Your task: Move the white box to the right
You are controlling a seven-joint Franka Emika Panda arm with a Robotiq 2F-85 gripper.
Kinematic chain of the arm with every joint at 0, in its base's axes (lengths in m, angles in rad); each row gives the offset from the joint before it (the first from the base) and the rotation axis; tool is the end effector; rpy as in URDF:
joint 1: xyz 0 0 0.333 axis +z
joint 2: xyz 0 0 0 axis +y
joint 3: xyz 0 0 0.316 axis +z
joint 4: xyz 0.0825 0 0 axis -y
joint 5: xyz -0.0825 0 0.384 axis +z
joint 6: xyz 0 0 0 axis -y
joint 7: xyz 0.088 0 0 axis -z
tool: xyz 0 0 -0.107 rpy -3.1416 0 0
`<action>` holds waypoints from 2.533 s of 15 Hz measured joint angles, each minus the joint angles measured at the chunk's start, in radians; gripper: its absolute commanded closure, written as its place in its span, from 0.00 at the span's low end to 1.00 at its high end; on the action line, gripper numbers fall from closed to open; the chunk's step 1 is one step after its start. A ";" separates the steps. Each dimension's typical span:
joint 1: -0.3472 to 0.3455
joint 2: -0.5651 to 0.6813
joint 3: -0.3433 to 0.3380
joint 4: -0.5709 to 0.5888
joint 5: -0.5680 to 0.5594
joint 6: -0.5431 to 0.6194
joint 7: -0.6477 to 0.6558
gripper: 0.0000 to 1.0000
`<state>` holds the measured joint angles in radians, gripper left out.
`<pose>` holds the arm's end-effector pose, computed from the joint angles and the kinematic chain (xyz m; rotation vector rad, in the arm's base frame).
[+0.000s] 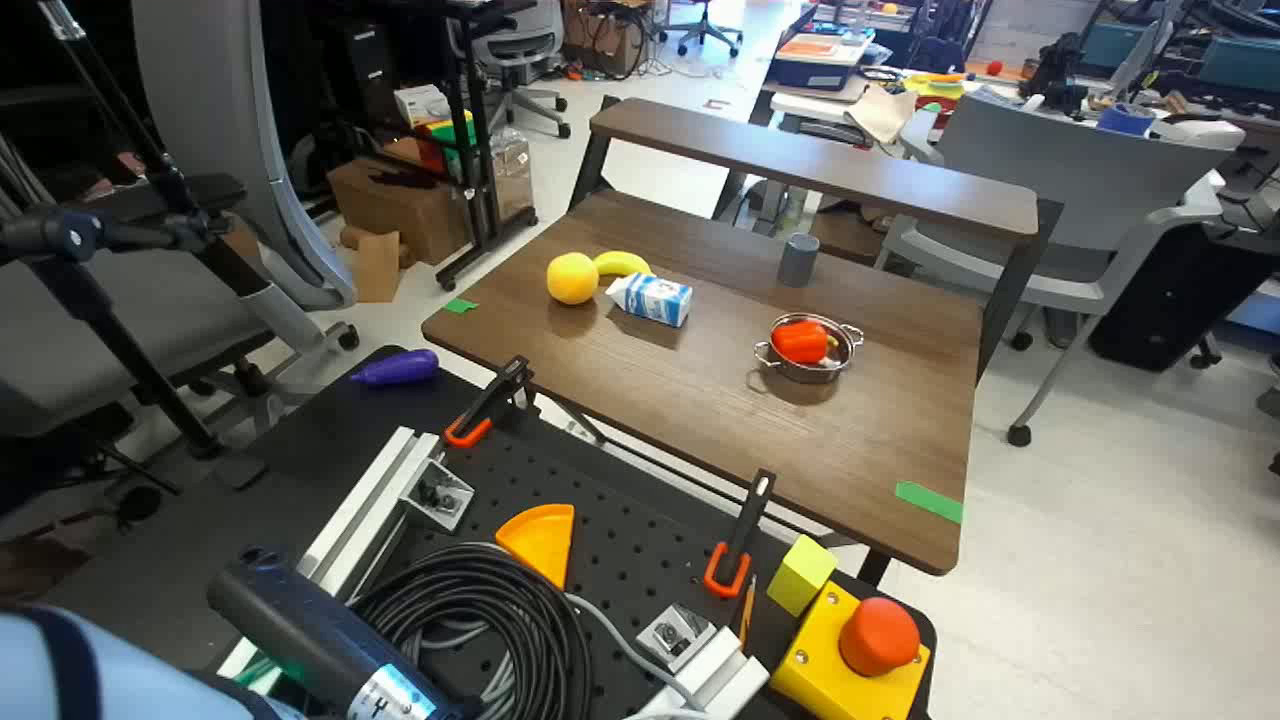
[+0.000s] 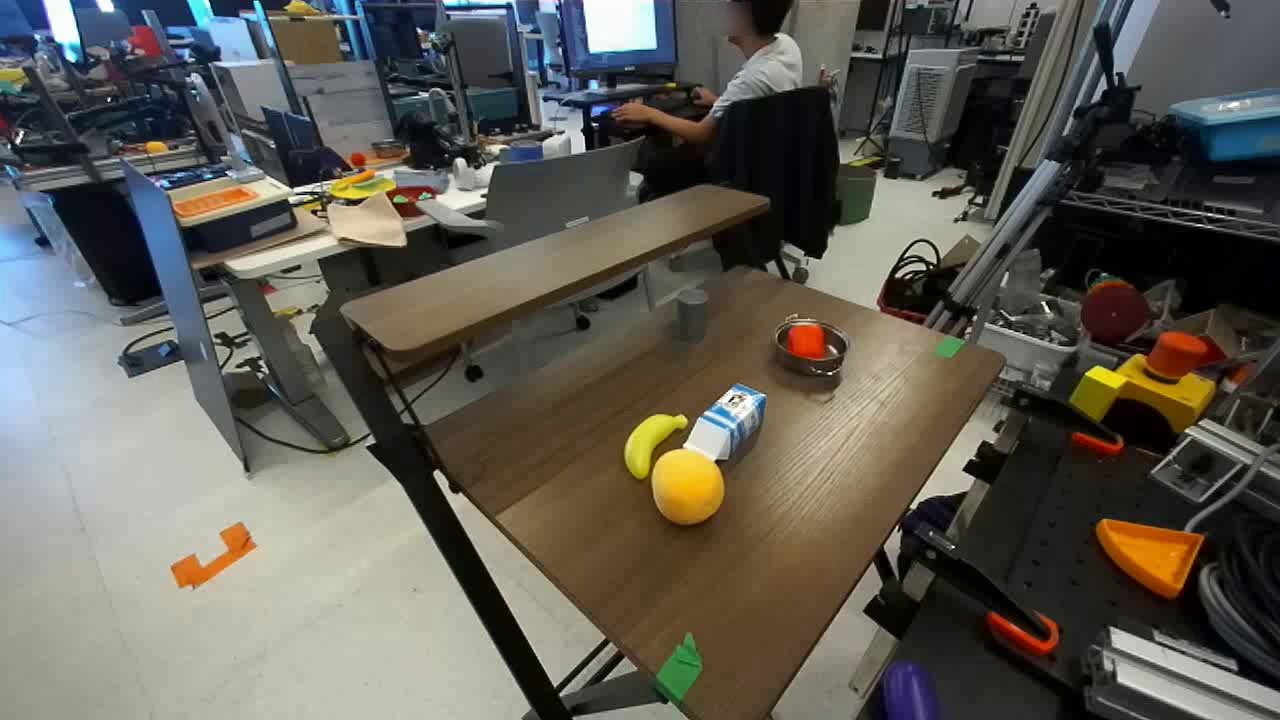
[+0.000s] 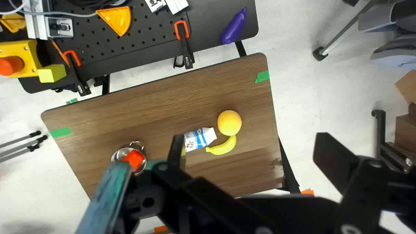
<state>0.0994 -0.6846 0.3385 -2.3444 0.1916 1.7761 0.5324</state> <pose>0.3132 0.1913 0.5645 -3.1055 0.2929 -0.1419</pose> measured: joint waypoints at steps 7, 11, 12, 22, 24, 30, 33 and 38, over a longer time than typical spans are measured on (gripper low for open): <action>0.000 -0.001 0.000 0.000 0.000 0.000 0.000 0.00; -0.005 0.009 -0.022 -0.001 0.066 0.013 0.035 0.00; -0.012 0.018 -0.036 -0.001 0.089 0.024 0.048 0.00; -0.148 0.222 -0.218 -0.002 0.219 0.228 0.138 0.00; -0.152 0.281 -0.223 -0.011 0.260 0.310 0.191 0.00; -0.123 0.512 -0.213 -0.046 0.364 0.632 0.384 0.00; -0.124 0.626 -0.242 -0.045 0.388 0.726 0.456 0.00; -0.126 0.808 -0.290 -0.024 0.425 0.792 0.513 0.00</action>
<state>-0.0269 0.1237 0.0481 -2.3684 0.6165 2.5677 1.0458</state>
